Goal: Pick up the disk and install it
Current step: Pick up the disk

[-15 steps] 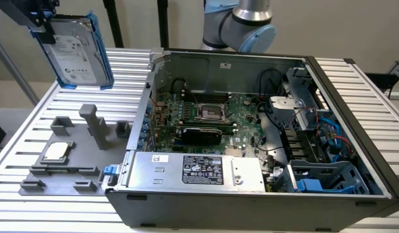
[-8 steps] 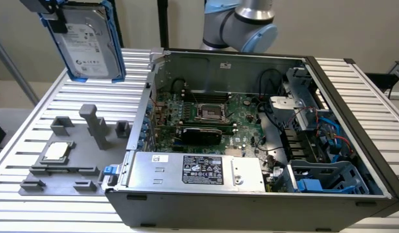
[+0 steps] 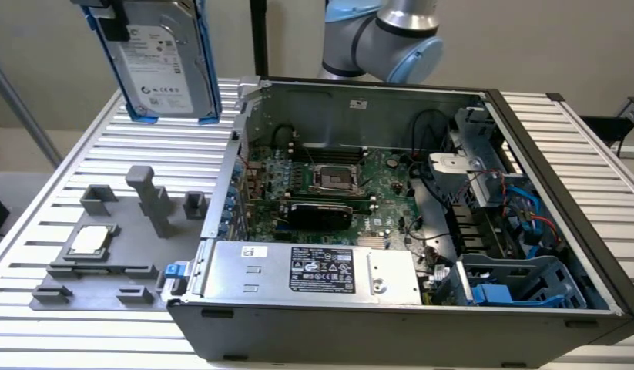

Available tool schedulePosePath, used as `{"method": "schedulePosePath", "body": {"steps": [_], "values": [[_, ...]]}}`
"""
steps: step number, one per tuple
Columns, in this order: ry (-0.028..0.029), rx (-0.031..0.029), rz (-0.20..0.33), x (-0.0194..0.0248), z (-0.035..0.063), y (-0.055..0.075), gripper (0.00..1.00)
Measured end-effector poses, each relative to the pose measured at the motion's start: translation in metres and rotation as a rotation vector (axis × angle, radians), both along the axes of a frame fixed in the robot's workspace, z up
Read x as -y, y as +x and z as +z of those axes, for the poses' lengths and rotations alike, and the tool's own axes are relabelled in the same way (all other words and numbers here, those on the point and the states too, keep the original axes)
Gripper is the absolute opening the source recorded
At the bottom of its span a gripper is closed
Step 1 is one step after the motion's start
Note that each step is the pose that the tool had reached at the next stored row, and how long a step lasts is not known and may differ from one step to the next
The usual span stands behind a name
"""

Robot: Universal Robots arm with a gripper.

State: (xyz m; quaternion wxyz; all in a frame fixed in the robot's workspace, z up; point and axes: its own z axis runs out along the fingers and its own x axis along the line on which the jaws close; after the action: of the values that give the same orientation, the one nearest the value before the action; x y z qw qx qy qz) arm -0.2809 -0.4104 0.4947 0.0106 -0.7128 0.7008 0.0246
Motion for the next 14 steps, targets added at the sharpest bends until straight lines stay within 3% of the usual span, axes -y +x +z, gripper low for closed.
{"method": "schedulePosePath", "body": {"steps": [7, 14], "values": [[0.0006, -0.0001, 0.000, 0.0119, 0.0064, 0.032, 0.33], [0.0005, -0.0001, 0.000, 0.0287, 0.0069, 0.058, 0.33]]}}
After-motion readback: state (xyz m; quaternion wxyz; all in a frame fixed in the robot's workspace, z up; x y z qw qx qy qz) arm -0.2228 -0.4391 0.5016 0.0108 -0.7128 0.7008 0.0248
